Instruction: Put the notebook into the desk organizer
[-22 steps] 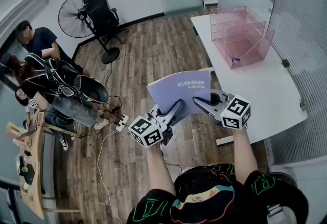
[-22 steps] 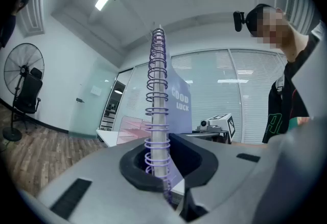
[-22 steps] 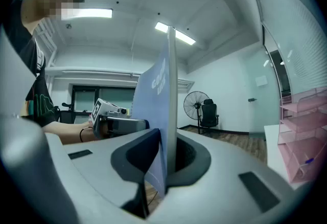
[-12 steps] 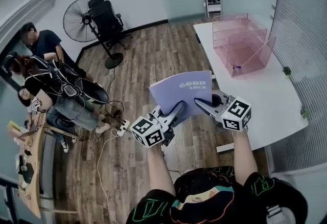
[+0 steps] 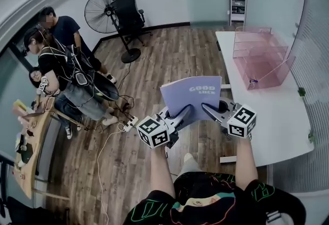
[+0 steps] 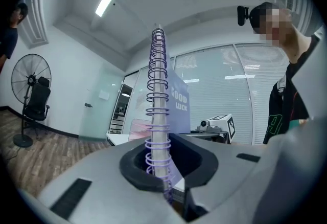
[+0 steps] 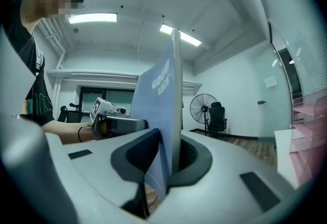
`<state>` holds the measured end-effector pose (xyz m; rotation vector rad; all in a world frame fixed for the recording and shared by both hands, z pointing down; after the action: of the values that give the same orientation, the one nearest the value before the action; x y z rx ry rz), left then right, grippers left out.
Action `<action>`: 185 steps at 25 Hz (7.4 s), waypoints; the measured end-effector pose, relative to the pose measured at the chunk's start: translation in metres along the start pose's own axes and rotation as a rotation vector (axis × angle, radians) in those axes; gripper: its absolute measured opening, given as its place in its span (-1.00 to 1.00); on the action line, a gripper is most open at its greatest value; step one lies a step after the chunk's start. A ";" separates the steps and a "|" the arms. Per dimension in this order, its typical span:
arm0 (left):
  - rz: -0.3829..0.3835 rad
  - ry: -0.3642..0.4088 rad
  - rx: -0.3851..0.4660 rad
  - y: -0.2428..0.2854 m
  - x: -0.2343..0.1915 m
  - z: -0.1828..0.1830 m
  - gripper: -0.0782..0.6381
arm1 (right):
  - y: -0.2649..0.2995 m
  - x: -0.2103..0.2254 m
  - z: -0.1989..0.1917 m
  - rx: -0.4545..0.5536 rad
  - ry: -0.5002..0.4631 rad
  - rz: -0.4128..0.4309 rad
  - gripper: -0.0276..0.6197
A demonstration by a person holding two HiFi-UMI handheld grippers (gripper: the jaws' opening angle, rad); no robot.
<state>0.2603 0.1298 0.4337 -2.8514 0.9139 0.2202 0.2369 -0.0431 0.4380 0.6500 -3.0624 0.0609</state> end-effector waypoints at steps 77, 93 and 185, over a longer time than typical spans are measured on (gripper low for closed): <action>-0.492 -0.061 0.003 0.459 -0.382 0.128 -0.64 | 0.104 0.487 0.120 -0.043 -0.096 -0.662 -0.74; -0.972 -0.060 -0.123 0.591 -0.329 0.126 -0.64 | 0.016 0.497 0.131 0.043 -0.078 -1.132 -0.74; -1.159 0.041 -0.027 0.662 -0.290 0.098 -0.20 | -0.060 0.506 0.139 -0.491 -0.134 -2.178 -0.87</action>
<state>-0.3699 -0.2227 0.3324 -2.8736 -0.7900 0.0263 -0.2010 -0.3087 0.3102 2.9618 -0.7808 -0.6260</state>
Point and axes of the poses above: the fingertips, and each gripper's own axes: y forward along the fingers, x to its right, z out of its top, the point moved 7 cm from there along -y, backward along the fingers, and after that the axes turned 2 degrees about x, right-handed, at the moved point
